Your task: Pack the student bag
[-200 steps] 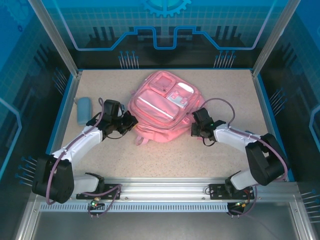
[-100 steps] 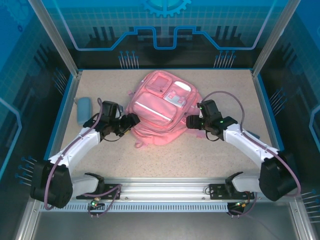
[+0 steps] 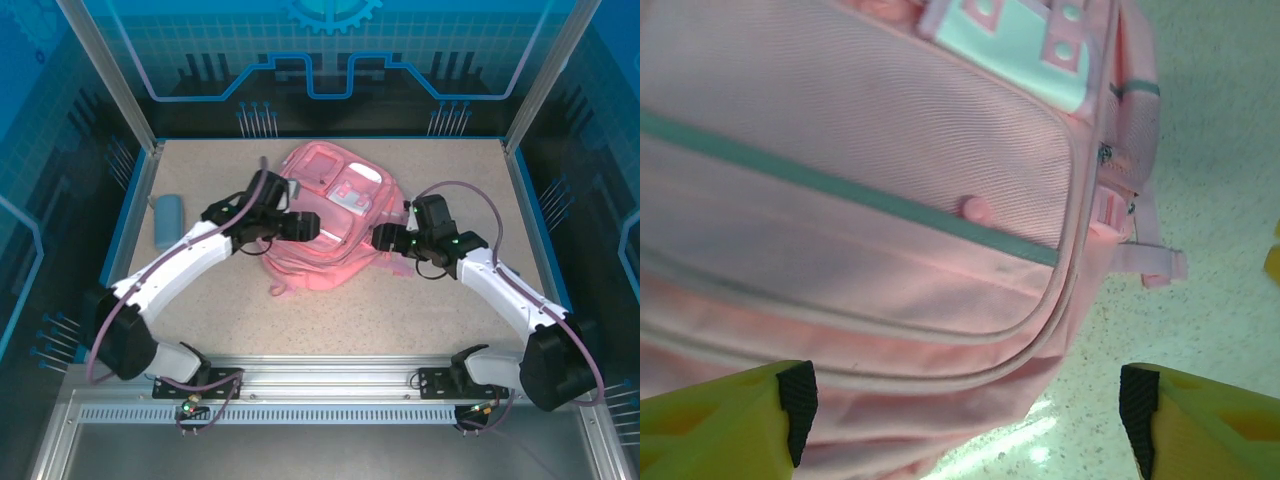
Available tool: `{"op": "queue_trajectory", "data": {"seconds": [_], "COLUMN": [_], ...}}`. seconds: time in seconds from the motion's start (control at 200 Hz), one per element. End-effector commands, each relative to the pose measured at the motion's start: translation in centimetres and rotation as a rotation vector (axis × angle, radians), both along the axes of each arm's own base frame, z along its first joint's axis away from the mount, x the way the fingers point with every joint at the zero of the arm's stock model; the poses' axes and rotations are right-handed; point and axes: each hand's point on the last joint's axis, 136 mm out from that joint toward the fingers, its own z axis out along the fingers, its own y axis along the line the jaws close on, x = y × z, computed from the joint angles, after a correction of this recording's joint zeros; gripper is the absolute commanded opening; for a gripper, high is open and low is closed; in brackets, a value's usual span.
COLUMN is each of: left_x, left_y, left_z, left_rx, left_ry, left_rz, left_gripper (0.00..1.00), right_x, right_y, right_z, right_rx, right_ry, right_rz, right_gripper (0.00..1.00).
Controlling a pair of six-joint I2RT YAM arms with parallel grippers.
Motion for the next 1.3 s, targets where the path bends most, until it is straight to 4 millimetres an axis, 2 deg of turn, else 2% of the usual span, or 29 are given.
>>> {"op": "queue_trajectory", "data": {"seconds": [0.0, 0.185, 0.275, 0.38, 0.5, 0.72, 0.88, 1.041, 1.166, 1.231, 1.296], "left_x": [0.3, 0.7, 0.9, 1.2, 1.2, 2.1, 1.2, 1.8, 2.4, 2.7, 3.0], "left_y": [-1.1, -5.1, -6.0, -6.1, -6.1, -5.8, -6.0, -5.3, -4.9, -4.8, -4.9], "left_z": [-1.4, -3.9, -5.3, -6.5, -7.6, -9.0, -10.1, -10.5, -10.7, -10.6, -9.9], "left_rx": [0.214, 0.373, 0.453, 0.593, 0.720, 0.805, 0.807, 0.819, 0.832, 0.836, 0.827], "left_ry": [-0.025, -0.024, -0.009, -0.031, -0.062, -0.058, -0.013, 0.008, 0.012, 0.005, -0.013], "left_rz": [-0.095, -0.243, -0.299, -0.372, -0.476, -0.512, -0.592, -0.580, -0.563, -0.552, -0.539], "left_gripper": [0.81, 0.74, 0.68, 0.61, 0.62, 0.67, 0.75, 0.74, 0.67, 0.56, 0.41], "right_x": [0.5, 1.3, 1.5, 2.0, 2.3, 2.8, 2.9, 3.0, 3.0, 3.0, 3.0], "right_y": [-1.0, -2.2, -2.7, -3.2, -3.3, -3.4, -3.6, -3.6, -3.5, -3.5, -3.4], "right_z": [-0.5, -1.2, -1.1, -1.3, -1.8, -2.0, -2.2, -2.3, -2.4, -2.3, -2.3], "right_rx": [0.074, 0.098, 0.092, 0.088, 0.094, 0.096, 0.096, 0.100, 0.103, 0.103, 0.100], "right_ry": [0.035, 0.046, 0.045, 0.051, 0.069, 0.074, 0.078, 0.082, 0.086, 0.086, 0.087], "right_rz": [-0.042, -0.065, -0.074, -0.081, -0.082, -0.091, -0.098, -0.100, -0.098, -0.096, -0.091], "right_gripper": [0.84, 0.84, 0.84, 0.85, 0.85, 0.85, 0.85, 0.84, 0.85, 0.85, 0.84]}}
